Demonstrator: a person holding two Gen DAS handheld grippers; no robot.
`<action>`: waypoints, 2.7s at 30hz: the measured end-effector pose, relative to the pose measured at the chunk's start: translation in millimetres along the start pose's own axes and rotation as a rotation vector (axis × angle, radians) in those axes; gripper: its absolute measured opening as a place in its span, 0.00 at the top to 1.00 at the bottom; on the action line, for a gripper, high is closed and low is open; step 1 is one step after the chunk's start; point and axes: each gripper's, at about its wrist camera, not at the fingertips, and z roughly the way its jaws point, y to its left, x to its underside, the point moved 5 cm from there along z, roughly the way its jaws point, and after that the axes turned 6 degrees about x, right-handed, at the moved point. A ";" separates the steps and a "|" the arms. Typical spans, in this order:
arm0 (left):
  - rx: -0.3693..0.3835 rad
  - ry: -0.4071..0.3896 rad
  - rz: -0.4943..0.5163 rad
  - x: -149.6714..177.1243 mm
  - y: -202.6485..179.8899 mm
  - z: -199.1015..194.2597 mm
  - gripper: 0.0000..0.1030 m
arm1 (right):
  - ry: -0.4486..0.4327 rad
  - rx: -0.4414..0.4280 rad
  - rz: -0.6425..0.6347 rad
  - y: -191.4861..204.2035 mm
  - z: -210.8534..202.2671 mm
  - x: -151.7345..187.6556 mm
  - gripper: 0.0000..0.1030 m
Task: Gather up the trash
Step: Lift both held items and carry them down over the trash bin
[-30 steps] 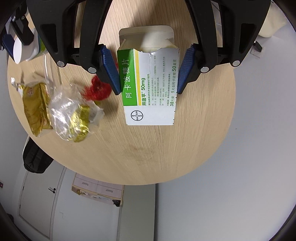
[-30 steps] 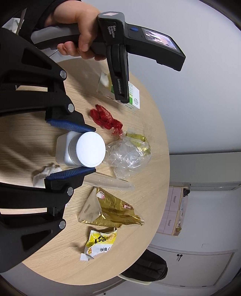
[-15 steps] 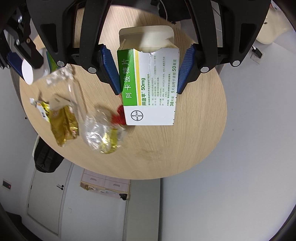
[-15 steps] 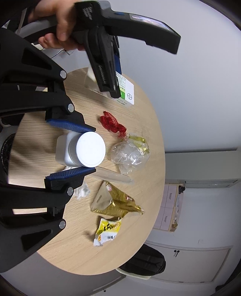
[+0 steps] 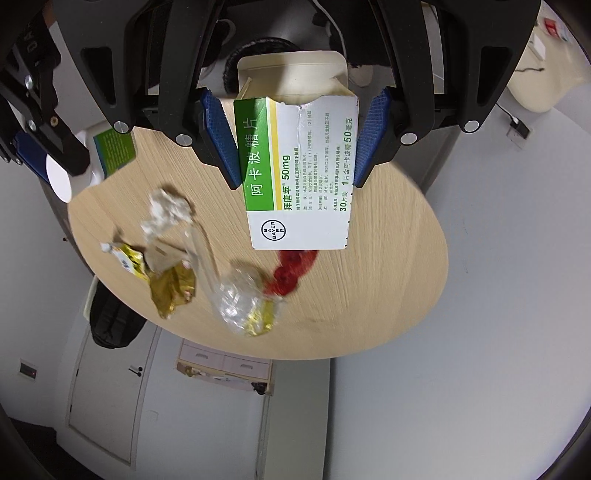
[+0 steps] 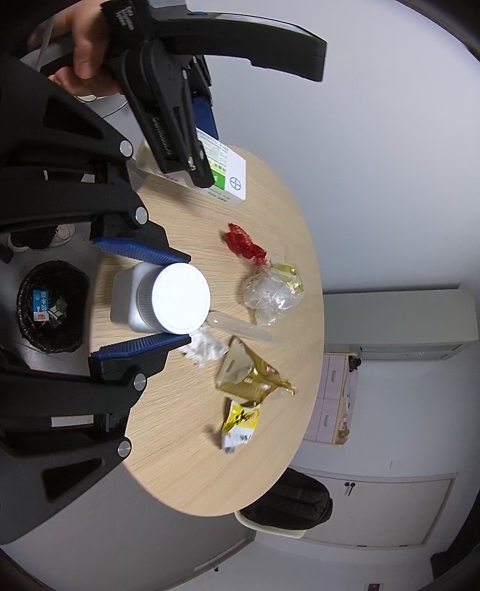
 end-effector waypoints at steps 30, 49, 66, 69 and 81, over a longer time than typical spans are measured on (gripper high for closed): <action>0.048 0.030 0.016 130.0 -44.6 -26.7 0.42 | 0.015 0.065 0.017 -33.7 -38.5 91.3 0.65; 0.105 0.115 0.029 185.5 -34.3 57.8 0.42 | 0.141 0.070 0.027 -37.5 40.5 160.4 0.65; 0.044 0.243 -0.023 206.1 -4.3 172.6 0.42 | 0.317 0.067 0.064 -42.8 159.1 206.8 0.65; 0.035 0.264 -0.022 207.8 -3.1 189.2 0.42 | 0.341 0.068 0.060 -41.1 177.0 211.3 0.65; 0.014 0.360 -0.027 221.6 8.4 246.2 0.42 | 0.430 0.097 0.037 -37.3 241.9 224.5 0.65</action>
